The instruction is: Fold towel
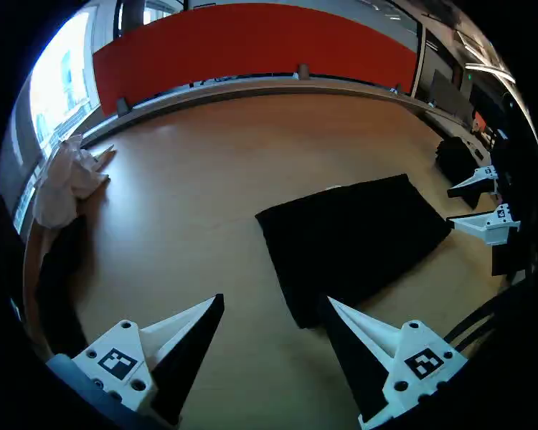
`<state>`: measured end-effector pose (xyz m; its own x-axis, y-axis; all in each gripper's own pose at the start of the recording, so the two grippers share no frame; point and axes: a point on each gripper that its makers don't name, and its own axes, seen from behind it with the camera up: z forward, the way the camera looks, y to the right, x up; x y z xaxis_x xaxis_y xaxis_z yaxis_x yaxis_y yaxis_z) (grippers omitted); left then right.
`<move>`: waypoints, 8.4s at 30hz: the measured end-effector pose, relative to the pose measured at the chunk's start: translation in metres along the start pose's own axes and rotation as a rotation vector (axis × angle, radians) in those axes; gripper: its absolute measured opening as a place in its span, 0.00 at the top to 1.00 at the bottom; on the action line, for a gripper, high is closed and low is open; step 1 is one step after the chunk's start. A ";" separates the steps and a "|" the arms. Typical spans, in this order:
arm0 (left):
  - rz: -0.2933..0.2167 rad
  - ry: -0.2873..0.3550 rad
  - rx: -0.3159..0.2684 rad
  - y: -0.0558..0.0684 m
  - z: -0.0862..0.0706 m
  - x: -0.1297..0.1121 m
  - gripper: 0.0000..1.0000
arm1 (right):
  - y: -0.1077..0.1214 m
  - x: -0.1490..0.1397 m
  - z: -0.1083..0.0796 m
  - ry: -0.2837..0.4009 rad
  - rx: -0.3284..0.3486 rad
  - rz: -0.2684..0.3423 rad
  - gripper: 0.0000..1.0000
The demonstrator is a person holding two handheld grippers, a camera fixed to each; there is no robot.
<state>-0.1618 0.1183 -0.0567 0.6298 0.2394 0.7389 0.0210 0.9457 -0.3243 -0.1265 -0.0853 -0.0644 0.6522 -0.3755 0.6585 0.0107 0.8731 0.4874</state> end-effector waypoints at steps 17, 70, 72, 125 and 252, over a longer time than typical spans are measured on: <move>-0.105 0.006 0.063 -0.016 -0.032 -0.023 0.04 | -0.023 -0.012 0.005 -0.026 0.126 -0.096 0.00; -0.145 0.004 0.102 -0.037 -0.067 -0.044 0.04 | -0.011 -0.036 0.002 -0.105 0.175 -0.132 0.94; -0.144 0.005 0.102 -0.038 -0.067 -0.043 0.04 | -0.011 -0.033 0.000 -0.095 0.172 -0.125 0.94; -0.137 0.055 0.100 -0.044 -0.078 -0.019 0.04 | -0.054 0.105 -0.064 0.119 0.190 -0.293 0.95; -0.188 0.091 0.162 -0.071 -0.094 -0.016 0.04 | -0.091 0.042 -0.015 0.006 0.233 -0.155 0.96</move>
<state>-0.1002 0.0271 -0.1012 0.6940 0.0419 0.7187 0.0242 0.9964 -0.0814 -0.0889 -0.1759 -0.0898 0.6608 -0.4966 0.5629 -0.0636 0.7101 0.7012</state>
